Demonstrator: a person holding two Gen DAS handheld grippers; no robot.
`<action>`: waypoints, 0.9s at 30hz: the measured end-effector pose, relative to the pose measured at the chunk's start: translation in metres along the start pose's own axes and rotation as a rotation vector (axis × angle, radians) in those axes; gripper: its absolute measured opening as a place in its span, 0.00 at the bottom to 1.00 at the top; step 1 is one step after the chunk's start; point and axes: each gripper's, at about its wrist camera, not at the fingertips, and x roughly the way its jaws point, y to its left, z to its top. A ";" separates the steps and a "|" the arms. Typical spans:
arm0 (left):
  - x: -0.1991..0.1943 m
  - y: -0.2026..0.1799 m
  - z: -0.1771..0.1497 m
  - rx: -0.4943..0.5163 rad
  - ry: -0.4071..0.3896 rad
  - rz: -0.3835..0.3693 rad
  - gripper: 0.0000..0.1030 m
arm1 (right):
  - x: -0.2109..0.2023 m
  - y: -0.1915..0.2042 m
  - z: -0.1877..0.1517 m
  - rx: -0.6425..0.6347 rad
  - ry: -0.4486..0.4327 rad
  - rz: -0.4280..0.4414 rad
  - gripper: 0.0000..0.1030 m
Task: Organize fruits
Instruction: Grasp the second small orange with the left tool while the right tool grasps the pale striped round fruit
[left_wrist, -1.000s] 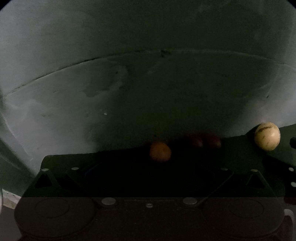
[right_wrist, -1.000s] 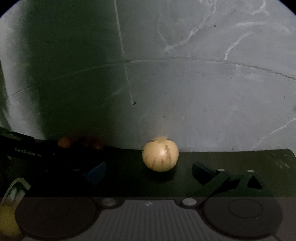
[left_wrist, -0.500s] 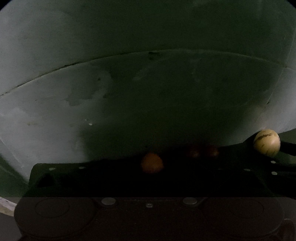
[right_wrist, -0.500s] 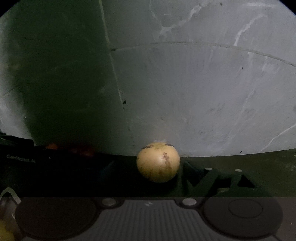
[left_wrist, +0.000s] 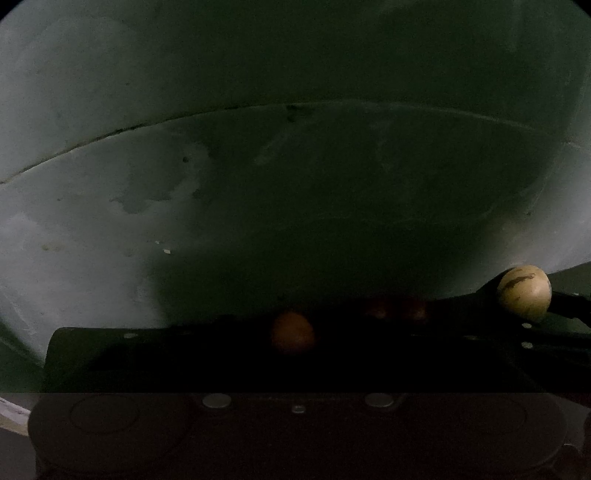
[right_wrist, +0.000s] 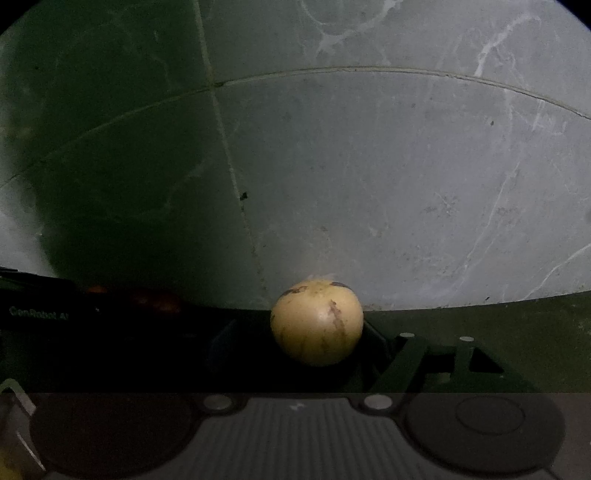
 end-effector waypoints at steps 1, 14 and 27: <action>0.000 0.001 0.000 -0.002 -0.001 -0.004 0.67 | 0.000 0.000 0.000 0.002 -0.001 -0.004 0.69; 0.000 0.012 -0.007 -0.026 0.041 -0.023 0.32 | -0.004 0.010 -0.004 -0.006 0.002 -0.053 0.55; 0.001 0.015 -0.010 -0.021 0.037 -0.014 0.31 | -0.017 0.019 -0.008 -0.006 0.019 -0.039 0.55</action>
